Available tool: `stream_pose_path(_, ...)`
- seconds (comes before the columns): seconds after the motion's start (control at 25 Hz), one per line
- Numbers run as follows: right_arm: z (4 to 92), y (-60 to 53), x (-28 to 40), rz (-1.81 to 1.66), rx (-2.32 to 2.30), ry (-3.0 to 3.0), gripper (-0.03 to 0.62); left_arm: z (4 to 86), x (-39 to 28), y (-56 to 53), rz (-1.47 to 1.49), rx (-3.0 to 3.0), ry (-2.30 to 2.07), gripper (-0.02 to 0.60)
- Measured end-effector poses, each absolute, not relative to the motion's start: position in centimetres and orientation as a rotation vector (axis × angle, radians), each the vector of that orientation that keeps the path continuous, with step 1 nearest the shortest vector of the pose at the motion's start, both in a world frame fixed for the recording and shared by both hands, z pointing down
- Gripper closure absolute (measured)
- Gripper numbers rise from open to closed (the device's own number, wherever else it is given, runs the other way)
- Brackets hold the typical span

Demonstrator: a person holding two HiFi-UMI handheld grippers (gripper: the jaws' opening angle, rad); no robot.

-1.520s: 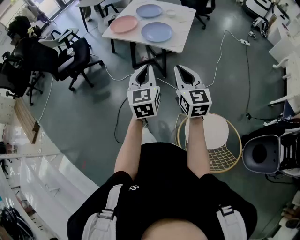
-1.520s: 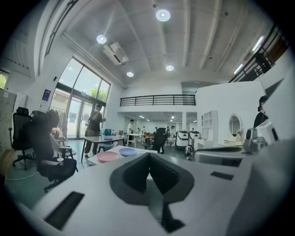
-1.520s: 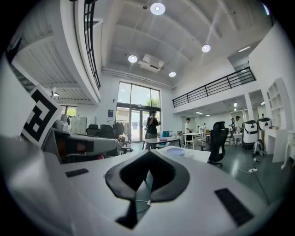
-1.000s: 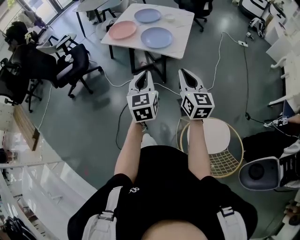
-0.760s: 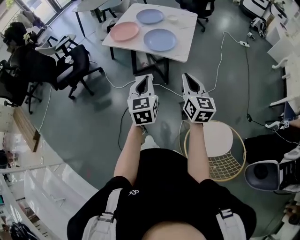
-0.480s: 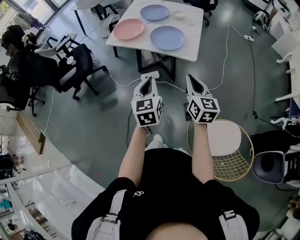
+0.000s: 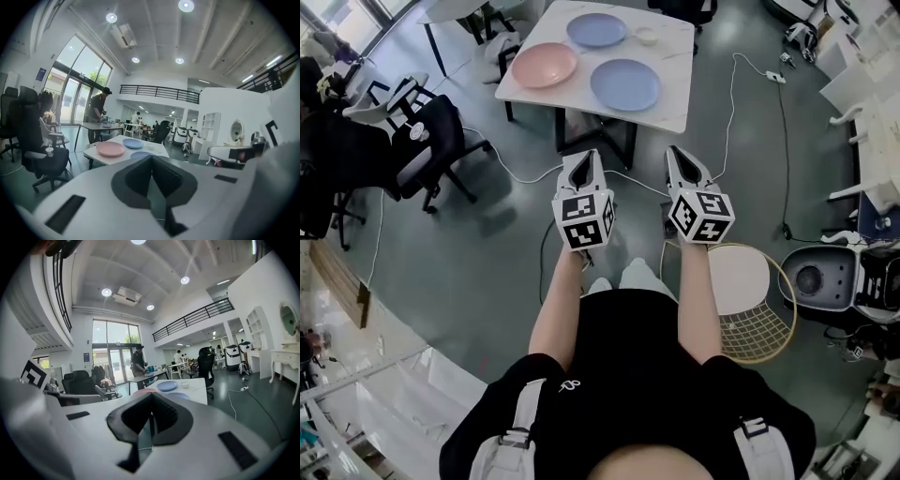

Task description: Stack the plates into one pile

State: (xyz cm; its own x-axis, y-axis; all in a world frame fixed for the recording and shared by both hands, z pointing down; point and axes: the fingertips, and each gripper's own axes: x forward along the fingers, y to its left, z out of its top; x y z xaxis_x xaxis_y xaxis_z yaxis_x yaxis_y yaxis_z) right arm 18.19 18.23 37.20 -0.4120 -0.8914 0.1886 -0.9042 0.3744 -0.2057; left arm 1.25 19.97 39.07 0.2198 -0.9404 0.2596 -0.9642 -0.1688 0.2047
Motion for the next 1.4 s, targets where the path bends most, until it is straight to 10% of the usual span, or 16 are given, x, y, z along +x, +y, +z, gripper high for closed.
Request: stream_pose_path(1.4,45.3,-17.8,20.3,0.629,1.441,-2.565,0.586,45.9,3.3,-11.5,0.211,2.003,-1.836,0.568)
